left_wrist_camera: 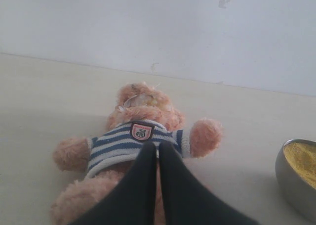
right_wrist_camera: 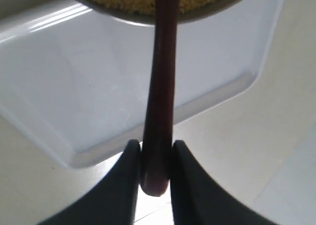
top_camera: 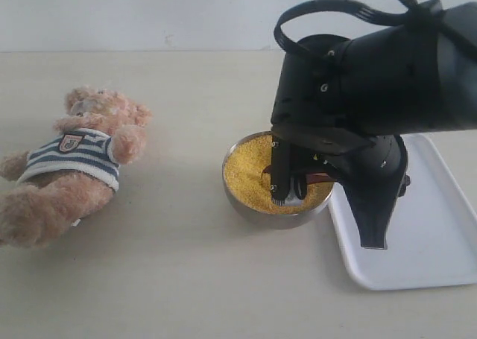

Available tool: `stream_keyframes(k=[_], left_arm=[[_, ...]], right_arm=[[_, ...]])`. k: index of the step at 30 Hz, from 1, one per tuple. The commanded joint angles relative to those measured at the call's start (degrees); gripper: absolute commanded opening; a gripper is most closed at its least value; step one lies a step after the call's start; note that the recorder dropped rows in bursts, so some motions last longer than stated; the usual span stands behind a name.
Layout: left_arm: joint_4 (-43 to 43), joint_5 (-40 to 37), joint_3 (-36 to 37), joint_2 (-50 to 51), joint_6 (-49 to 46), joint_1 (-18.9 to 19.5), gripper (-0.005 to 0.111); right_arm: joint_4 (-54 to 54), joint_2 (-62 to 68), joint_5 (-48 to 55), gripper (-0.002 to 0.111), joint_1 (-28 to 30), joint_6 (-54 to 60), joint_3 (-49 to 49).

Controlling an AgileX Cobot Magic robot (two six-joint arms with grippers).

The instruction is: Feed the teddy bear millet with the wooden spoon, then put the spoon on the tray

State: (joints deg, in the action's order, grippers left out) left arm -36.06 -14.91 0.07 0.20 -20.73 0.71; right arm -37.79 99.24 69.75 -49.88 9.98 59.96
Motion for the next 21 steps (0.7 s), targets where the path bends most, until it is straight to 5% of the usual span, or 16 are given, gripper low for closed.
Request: stream_keyframes(k=[1, 5, 11, 21], left_arm=[[-4.14, 2.14, -0.07, -0.20, 0.15, -0.32, 0.004], [-7.47, 4.04, -0.07, -0.20, 0.15, -0.32, 0.004], [-26.11, 8.90, -0.07, -0.20, 0.58, -0.32, 0.004], [-31.46, 5.11, -2.26, -0.20, -5.48, -0.32, 0.012]], right_arm=[[3.81, -0.54, 0.21, -0.001, 1.66, 1.10, 1.54], [4.29, -0.54, 0.21, -0.001, 2.00, 1.10, 1.49], [5.83, -0.54, 0.21, -0.001, 2.00, 1.78, 1.49], [6.33, -0.54, 0.21, -0.001, 2.00, 2.13, 1.49]])
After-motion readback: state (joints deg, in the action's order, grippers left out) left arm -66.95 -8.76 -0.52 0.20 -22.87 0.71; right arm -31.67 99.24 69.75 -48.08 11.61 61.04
